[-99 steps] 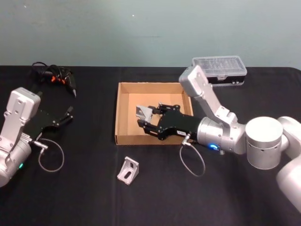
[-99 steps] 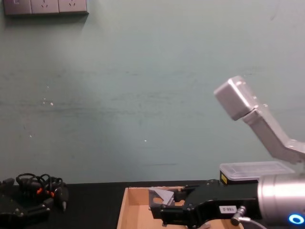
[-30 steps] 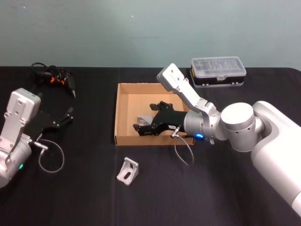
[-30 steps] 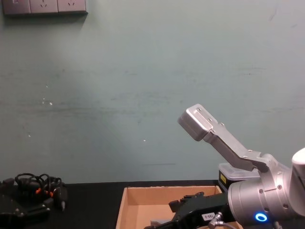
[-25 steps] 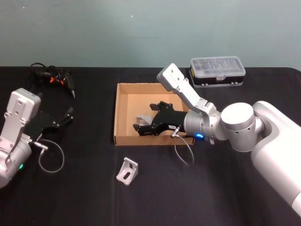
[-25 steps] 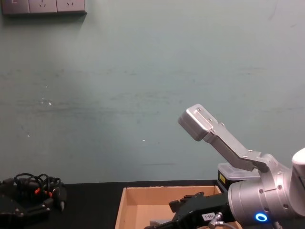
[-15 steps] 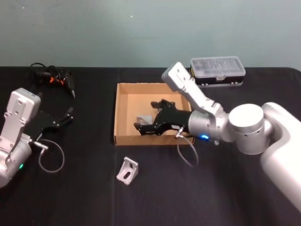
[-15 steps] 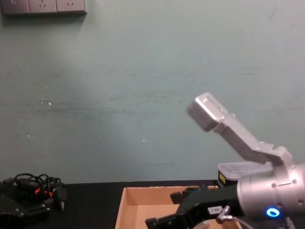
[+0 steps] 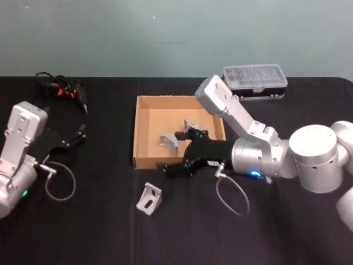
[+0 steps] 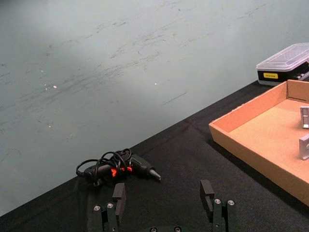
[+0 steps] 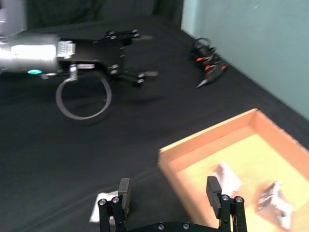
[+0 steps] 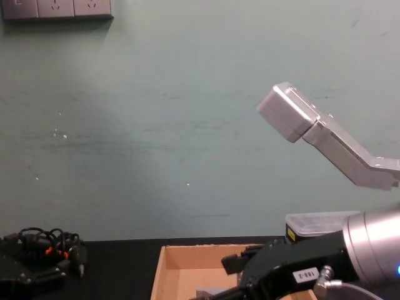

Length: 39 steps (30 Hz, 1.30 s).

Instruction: Use one hand to pick up the angle iron from the table and place it into the box.

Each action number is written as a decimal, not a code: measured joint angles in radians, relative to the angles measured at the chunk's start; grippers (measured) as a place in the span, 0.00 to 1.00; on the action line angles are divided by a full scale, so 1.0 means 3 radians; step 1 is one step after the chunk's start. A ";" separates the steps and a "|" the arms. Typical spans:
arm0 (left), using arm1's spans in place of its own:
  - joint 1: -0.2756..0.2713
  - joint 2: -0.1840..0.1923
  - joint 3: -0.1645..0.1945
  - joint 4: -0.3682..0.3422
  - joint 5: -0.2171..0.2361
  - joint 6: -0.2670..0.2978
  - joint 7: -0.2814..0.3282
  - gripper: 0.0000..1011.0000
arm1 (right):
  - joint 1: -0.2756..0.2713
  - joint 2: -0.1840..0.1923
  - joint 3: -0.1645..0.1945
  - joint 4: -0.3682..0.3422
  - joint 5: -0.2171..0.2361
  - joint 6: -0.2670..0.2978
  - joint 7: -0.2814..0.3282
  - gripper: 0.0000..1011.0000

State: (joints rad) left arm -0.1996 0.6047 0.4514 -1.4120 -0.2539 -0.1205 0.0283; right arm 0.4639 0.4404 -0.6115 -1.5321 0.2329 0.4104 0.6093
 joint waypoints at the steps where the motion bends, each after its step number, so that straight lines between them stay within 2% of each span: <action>1: 0.0000 0.0000 0.0000 0.0000 0.0000 0.0000 0.0000 1.00 | -0.0011 0.0017 -0.0010 -0.0049 0.0012 0.0055 0.0006 0.99; 5: 0.0000 0.0000 0.0000 0.0000 0.0000 0.0000 0.0000 1.00 | -0.0029 0.0094 -0.0108 -0.0268 0.0051 0.0357 0.0048 0.99; 6: 0.0000 0.0000 0.0000 0.0000 0.0000 0.0000 0.0000 1.00 | -0.0029 0.0094 -0.0108 -0.0268 0.0051 0.0357 0.0048 0.99; 8: 0.0000 0.0000 0.0000 0.0000 0.0000 0.0000 0.0000 1.00 | 0.0008 0.0111 -0.0218 -0.0352 0.0047 0.0538 0.0079 0.99; 11: 0.0000 0.0000 0.0000 0.0000 0.0000 0.0000 0.0000 1.00 | 0.0072 0.0120 -0.0361 -0.0385 0.0002 0.0667 0.0120 0.99; 12: 0.0000 0.0000 0.0000 0.0000 0.0000 0.0000 0.0000 1.00 | 0.0072 0.0120 -0.0361 -0.0385 0.0002 0.0667 0.0120 0.99; 14: 0.0000 0.0000 0.0000 0.0000 0.0000 0.0000 0.0000 1.00 | 0.0136 0.0117 -0.0505 -0.0392 -0.0063 0.0768 0.0148 0.99; 17: 0.0000 0.0000 0.0000 0.0000 0.0000 0.0000 0.0000 1.00 | 0.0186 0.0100 -0.0611 -0.0356 -0.0132 0.0836 0.0156 0.99; 20: 0.0000 0.0000 0.0000 0.0000 0.0000 0.0000 0.0000 1.00 | 0.0215 0.0078 -0.0669 -0.0321 -0.0183 0.0868 0.0154 0.99; 27: 0.0000 0.0000 0.0000 0.0000 0.0000 0.0000 0.0000 1.00 | 0.0220 -0.0010 -0.0703 -0.0195 -0.0273 0.0895 0.0107 0.99; 39: 0.0000 0.0000 0.0000 0.0000 0.0000 0.0000 0.0000 1.00 | 0.0113 -0.0148 -0.0565 -0.0087 -0.0367 0.0755 -0.0066 0.99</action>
State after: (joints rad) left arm -0.1995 0.6047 0.4514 -1.4120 -0.2538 -0.1205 0.0283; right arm 0.4979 0.3959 -0.7812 -1.5581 0.1227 0.6369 0.5895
